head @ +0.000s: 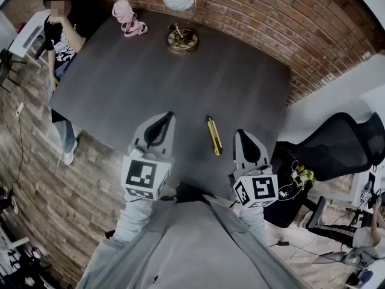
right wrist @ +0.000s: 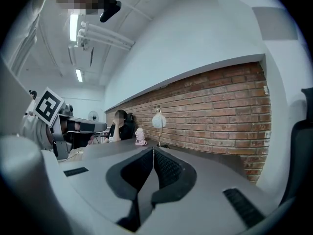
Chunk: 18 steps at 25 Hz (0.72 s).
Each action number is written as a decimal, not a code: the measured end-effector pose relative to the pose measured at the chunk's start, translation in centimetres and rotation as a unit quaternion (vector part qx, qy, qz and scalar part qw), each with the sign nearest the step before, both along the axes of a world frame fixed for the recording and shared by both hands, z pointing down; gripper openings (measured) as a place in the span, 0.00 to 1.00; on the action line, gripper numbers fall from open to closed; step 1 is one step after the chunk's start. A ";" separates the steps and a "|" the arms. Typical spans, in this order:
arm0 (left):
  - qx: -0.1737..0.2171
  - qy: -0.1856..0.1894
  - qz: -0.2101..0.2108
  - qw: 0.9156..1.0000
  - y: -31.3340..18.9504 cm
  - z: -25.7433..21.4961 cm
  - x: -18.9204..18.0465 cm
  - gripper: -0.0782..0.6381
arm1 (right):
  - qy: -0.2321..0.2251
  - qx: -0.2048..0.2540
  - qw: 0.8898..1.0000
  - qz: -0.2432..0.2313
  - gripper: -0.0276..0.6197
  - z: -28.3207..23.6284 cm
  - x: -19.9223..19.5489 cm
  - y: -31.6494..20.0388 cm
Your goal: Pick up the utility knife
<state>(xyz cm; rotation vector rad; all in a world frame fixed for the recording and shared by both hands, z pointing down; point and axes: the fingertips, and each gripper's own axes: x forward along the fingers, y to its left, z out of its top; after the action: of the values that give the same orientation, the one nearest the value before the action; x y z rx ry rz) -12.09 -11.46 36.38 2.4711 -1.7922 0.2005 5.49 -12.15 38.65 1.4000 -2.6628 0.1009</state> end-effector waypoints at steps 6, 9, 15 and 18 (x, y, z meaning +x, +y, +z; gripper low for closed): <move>-0.001 -0.006 0.028 1.000 -4.0 -0.4 2.0 0.14 | -0.004 -0.006 1.000 0.027 0.08 0.1 1.9 -2.5; -0.002 -0.008 0.041 0.999 -5.3 -0.6 3.1 0.14 | -0.006 -0.009 0.999 0.038 0.08 0.1 2.9 -3.2; -0.005 -0.014 0.071 0.997 -7.5 -0.8 4.8 0.14 | -0.008 -0.008 0.998 0.063 0.08 -0.3 4.2 -4.5; -0.007 -0.015 0.090 0.996 -8.6 -0.8 5.3 0.14 | -0.007 -0.009 0.997 0.079 0.08 -0.4 4.4 -5.0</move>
<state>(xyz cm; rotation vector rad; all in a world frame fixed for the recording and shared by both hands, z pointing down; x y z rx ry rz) -6.79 -20.10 35.62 2.6331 -1.5721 0.2606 9.93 -17.17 38.28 1.6072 -2.5522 0.1511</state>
